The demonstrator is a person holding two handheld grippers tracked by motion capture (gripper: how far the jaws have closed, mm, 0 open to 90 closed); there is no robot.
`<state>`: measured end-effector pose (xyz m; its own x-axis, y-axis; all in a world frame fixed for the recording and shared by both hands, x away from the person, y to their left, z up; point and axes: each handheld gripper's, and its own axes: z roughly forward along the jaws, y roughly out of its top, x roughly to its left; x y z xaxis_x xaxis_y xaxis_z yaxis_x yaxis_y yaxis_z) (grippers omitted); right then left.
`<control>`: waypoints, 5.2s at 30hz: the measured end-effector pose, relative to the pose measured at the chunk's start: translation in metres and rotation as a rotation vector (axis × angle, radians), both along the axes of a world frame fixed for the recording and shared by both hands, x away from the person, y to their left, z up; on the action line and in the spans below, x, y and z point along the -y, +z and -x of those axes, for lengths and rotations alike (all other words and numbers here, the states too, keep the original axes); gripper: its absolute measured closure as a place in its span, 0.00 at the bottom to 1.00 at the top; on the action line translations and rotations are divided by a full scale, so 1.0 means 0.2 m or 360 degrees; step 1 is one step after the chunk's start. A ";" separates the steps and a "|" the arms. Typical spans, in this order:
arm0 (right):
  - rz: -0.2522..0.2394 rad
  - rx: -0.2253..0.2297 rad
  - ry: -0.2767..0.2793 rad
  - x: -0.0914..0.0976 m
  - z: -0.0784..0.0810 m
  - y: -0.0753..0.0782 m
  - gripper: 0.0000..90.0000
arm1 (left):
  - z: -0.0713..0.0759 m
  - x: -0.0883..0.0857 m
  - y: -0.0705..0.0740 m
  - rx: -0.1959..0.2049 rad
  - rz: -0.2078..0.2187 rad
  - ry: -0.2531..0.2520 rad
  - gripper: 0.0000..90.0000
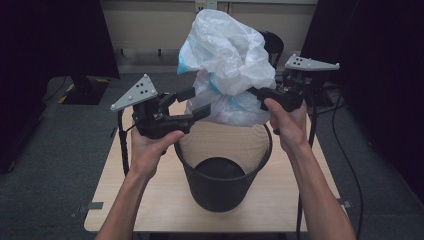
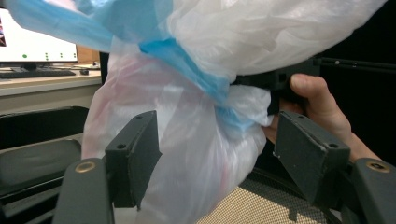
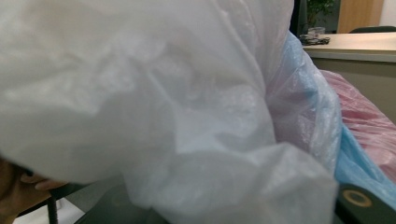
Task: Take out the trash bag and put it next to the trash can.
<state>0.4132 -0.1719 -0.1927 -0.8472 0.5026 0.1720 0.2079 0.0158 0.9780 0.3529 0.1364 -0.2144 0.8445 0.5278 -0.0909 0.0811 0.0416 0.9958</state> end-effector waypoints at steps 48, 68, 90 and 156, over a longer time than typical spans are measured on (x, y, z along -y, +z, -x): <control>0.0043 -0.0191 -0.0489 0.39 -0.29 -0.41 0.96 | -0.03 -0.21 -0.21 -0.0158 -0.0108 0.0175 0.23; 0.0220 -0.0365 -0.0589 0.56 -0.16 -0.93 0.96 | -0.04 -0.46 -0.55 -0.0397 -0.0209 0.0365 0.19; 0.0399 -0.0522 -0.0695 0.70 -0.05 -1.24 0.92 | 0.00 -0.46 -1.12 -0.0719 -0.0542 0.0423 0.25; 0.0255 -0.0615 -0.0799 0.65 -0.20 -1.17 0.18 | 0.03 -0.33 -1.43 -0.0712 -0.0952 0.0540 0.16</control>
<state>0.4524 -0.3013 -0.4273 -0.3948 0.8659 0.3071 0.5642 -0.0352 0.8249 0.3463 0.2015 -0.5003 0.5810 0.8139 -0.0033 0.5542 -0.3926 0.7339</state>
